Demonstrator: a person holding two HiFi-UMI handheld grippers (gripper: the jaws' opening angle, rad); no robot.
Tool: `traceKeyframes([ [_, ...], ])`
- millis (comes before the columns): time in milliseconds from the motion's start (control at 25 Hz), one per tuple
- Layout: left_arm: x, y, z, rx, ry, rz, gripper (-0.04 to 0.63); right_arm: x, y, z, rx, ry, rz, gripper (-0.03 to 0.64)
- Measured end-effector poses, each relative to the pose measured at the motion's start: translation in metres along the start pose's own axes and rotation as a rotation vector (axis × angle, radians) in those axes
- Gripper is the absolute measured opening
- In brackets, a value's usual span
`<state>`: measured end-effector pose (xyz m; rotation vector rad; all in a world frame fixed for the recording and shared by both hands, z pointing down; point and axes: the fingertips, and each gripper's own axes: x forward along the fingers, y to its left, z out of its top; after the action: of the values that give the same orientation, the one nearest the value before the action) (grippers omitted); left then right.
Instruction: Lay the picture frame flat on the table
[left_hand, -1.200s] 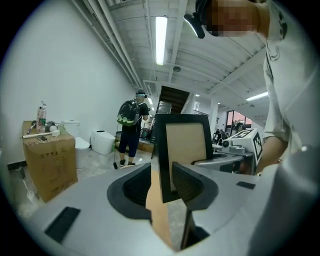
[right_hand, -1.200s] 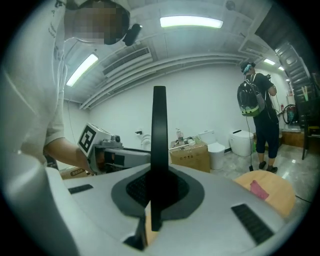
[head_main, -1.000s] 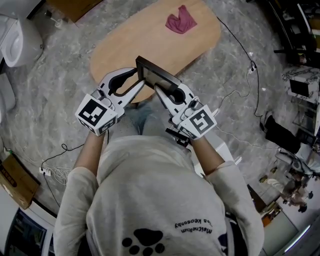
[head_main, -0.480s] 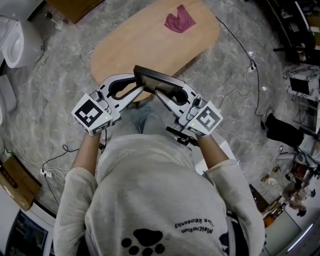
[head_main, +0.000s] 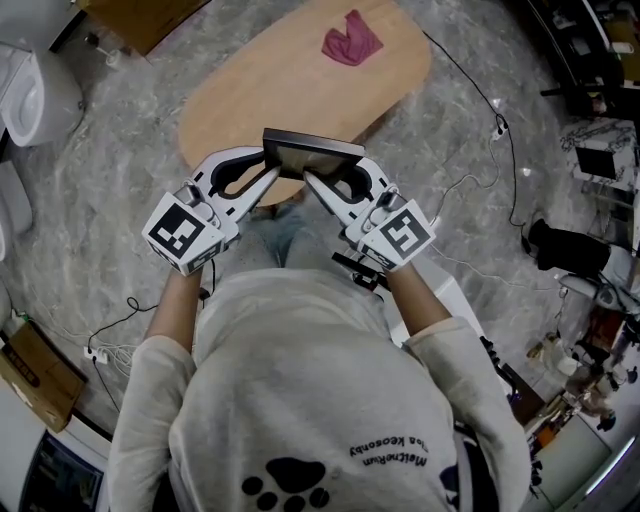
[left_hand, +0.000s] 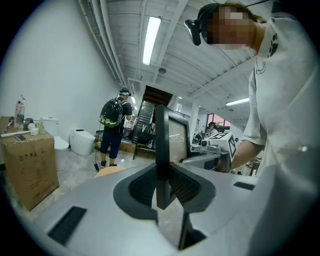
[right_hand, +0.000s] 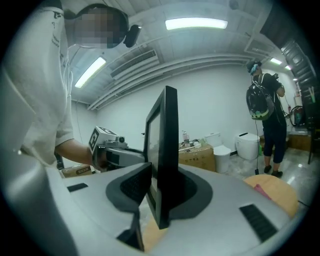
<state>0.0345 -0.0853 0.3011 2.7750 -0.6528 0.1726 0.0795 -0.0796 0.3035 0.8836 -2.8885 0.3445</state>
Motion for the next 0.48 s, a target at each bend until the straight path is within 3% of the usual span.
traceKeyframes([
  [480, -0.007, 0.015, -0.001, -0.001, -0.022, 0.072, 0.081, 0.001, -0.014, 0.008, 0.000, -0.032, -0.190, 0.144],
])
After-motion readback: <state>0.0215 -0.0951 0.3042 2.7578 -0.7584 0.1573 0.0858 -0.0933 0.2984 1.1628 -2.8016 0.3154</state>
